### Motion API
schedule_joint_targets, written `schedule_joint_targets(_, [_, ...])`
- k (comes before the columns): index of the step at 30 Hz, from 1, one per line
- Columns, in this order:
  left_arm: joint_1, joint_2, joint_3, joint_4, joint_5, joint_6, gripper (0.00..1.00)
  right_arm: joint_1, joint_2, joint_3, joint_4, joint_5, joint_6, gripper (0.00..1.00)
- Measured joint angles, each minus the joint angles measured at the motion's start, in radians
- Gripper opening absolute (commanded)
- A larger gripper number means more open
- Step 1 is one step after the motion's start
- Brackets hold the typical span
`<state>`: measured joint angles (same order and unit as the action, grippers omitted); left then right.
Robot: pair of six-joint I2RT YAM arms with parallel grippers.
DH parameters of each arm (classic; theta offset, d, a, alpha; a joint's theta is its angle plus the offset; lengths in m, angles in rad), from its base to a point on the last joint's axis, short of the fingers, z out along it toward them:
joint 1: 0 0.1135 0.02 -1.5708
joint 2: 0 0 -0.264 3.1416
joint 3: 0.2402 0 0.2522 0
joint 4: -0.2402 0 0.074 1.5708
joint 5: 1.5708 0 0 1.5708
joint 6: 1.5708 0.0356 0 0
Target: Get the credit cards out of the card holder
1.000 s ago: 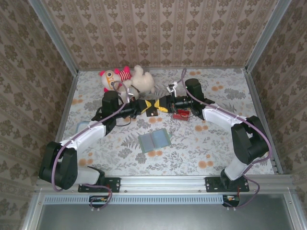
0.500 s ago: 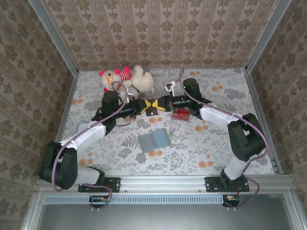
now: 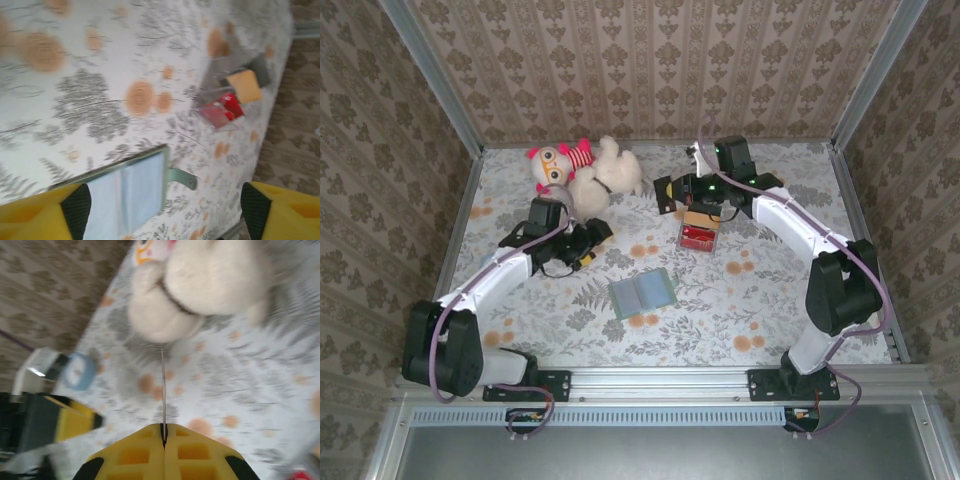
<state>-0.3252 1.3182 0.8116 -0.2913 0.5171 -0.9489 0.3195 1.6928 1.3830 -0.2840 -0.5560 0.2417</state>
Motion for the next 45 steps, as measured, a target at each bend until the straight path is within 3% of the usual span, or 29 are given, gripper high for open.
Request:
schedule_joint_targets(6, [0.047,-0.026,-0.007,-0.111,-0.062,0.076,1.0,-0.039,-0.011,0.012,-0.106,0.171,-0.366,0.0])
schedule_joint_targets(12, [0.058,-0.06,-0.008,-0.161,-0.089,0.126,1.0,-0.06,0.021,0.106,-0.269,0.189,-0.799,0.0])
schedule_joint_targets(16, [0.06,-0.063,-0.016,-0.175,-0.095,0.136,1.0,-0.06,0.104,0.179,-0.341,0.249,-0.971,0.0])
schedule_joint_targets(28, [0.064,-0.063,-0.037,-0.192,-0.095,0.145,1.0,-0.067,0.268,0.317,-0.477,0.344,-1.187,0.0])
schedule_joint_targets(45, [0.07,-0.056,-0.048,-0.187,-0.071,0.15,1.0,-0.067,0.339,0.351,-0.555,0.401,-1.261,0.01])
